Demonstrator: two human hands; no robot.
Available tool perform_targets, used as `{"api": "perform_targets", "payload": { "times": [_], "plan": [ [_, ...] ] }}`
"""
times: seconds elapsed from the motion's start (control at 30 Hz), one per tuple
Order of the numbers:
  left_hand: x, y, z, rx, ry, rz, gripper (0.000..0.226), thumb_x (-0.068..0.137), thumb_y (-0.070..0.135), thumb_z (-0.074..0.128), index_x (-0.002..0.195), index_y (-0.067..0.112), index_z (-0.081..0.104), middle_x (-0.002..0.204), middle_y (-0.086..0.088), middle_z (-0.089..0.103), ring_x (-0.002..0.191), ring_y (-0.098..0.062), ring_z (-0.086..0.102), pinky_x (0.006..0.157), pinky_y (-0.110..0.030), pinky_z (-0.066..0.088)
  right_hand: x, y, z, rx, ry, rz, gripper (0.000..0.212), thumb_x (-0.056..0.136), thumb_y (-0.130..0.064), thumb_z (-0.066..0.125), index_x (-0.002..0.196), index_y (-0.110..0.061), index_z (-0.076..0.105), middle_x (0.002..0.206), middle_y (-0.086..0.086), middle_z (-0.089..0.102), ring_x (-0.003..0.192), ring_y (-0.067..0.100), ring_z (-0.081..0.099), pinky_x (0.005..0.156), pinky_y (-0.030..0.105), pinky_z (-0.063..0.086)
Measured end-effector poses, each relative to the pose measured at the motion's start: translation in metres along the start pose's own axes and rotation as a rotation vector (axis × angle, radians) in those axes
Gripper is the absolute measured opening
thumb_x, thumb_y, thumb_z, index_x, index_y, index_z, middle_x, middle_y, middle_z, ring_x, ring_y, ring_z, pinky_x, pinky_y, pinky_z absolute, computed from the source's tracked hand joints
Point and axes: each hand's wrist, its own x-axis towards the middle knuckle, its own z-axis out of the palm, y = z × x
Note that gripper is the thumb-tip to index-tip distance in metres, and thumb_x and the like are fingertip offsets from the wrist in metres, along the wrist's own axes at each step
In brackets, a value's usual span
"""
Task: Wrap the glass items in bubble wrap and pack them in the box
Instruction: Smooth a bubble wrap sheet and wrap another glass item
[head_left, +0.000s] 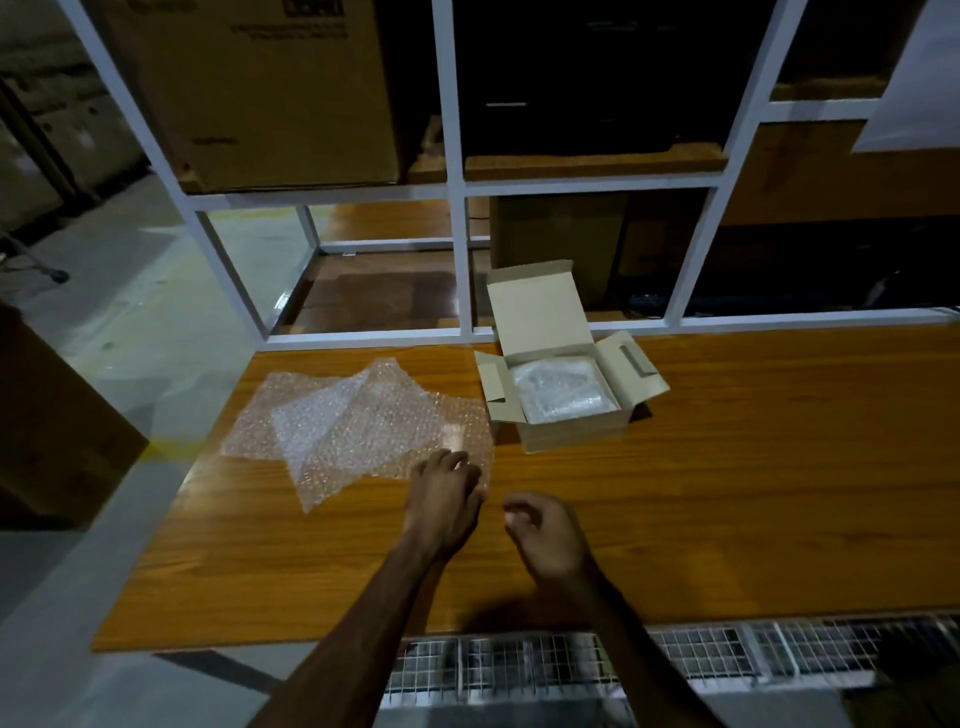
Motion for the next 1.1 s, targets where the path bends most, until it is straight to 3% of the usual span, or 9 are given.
{"api": "perform_targets", "payload": {
  "times": [0.27,0.43,0.53,0.6,0.73,0.8,0.87,1.0,1.1],
  "plan": [
    [0.001,0.011,0.002,-0.119,0.167,-0.016,0.011,0.103,0.023,0.051,0.097,0.024,0.060,0.101,-0.001,0.062,0.096,-0.021,0.055,0.079,-0.040,0.046,-0.008,-0.004,0.000,0.165,0.015,0.109,0.039,0.104,-0.024,0.062,0.143,-0.016,0.061,0.136,0.004,0.066,0.120,0.016,0.062,0.093,0.025,0.051],
    [-0.037,0.029,-0.004,-0.406,0.349,0.019,0.017,0.109,0.020,0.048,0.094,0.027,0.050,0.092,0.006,0.052,0.084,-0.016,0.047,0.071,-0.039,0.045,-0.011,-0.023,-0.003,0.384,-0.028,0.107,0.066,0.105,-0.044,0.057,0.164,-0.032,0.029,0.153,-0.004,0.052,0.137,0.018,0.053,0.103,0.029,0.048],
    [-0.061,0.044,-0.005,-0.460,0.369,0.126,0.013,0.107,0.011,0.053,0.097,0.020,0.053,0.097,0.004,0.051,0.087,-0.017,0.048,0.074,-0.037,0.045,-0.011,-0.037,0.000,0.572,-0.072,0.053,0.070,0.100,-0.061,0.057,0.156,-0.064,0.016,0.159,-0.012,0.041,0.139,0.026,0.053,0.106,0.051,0.052],
    [-0.069,0.048,0.000,-0.423,0.358,0.204,0.010,0.103,0.006,0.058,0.106,0.015,0.059,0.105,0.001,0.056,0.094,-0.018,0.051,0.080,-0.038,0.047,-0.010,-0.044,0.002,0.591,-0.024,0.015,0.070,0.103,-0.050,0.060,0.152,-0.070,0.015,0.162,-0.015,0.031,0.138,0.025,0.054,0.101,0.058,0.056],
    [-0.080,0.051,0.011,-0.379,0.361,0.280,0.014,0.105,0.016,0.057,0.117,0.012,0.063,0.119,-0.002,0.062,0.109,-0.021,0.058,0.092,-0.043,0.049,-0.004,-0.038,0.005,0.518,0.165,0.073,0.093,0.097,0.000,0.056,0.154,-0.064,0.022,0.149,-0.006,0.054,0.103,0.019,0.072,0.078,0.047,0.065],
    [-0.083,0.048,0.017,-0.312,0.367,0.249,0.025,0.106,0.029,0.056,0.126,0.014,0.061,0.132,-0.004,0.062,0.126,-0.022,0.056,0.106,-0.047,0.048,-0.003,-0.029,0.001,0.530,0.226,0.100,0.082,0.098,0.003,0.054,0.153,-0.055,0.036,0.136,0.002,0.066,0.100,0.018,0.072,0.082,0.043,0.064],
    [-0.082,0.040,0.022,-0.220,0.331,0.178,0.045,0.104,0.039,0.060,0.142,0.015,0.056,0.150,-0.005,0.055,0.145,-0.023,0.045,0.122,-0.048,0.034,-0.004,-0.023,-0.012,0.573,0.257,0.145,0.066,0.103,0.000,0.054,0.151,-0.045,0.045,0.146,0.000,0.059,0.106,0.016,0.069,0.087,0.043,0.064],
    [-0.072,0.028,0.023,-0.028,0.165,0.036,0.063,0.100,0.032,0.059,0.158,0.016,0.041,0.166,-0.009,0.039,0.155,-0.029,0.032,0.126,-0.052,0.022,-0.008,0.000,-0.057,0.417,0.212,0.097,0.095,0.097,0.008,0.058,0.164,-0.044,0.016,0.154,0.004,0.046,0.085,0.015,0.066,0.050,0.023,0.056],
    [-0.067,0.029,0.021,0.031,0.065,0.030,0.060,0.102,0.028,0.055,0.159,0.016,0.040,0.167,-0.010,0.037,0.156,-0.034,0.030,0.123,-0.060,0.029,-0.010,0.022,-0.097,0.352,0.206,0.078,0.088,0.098,0.008,0.058,0.163,-0.037,0.020,0.133,-0.005,0.055,0.085,0.006,0.063,0.052,0.017,0.052]
  ]
}}
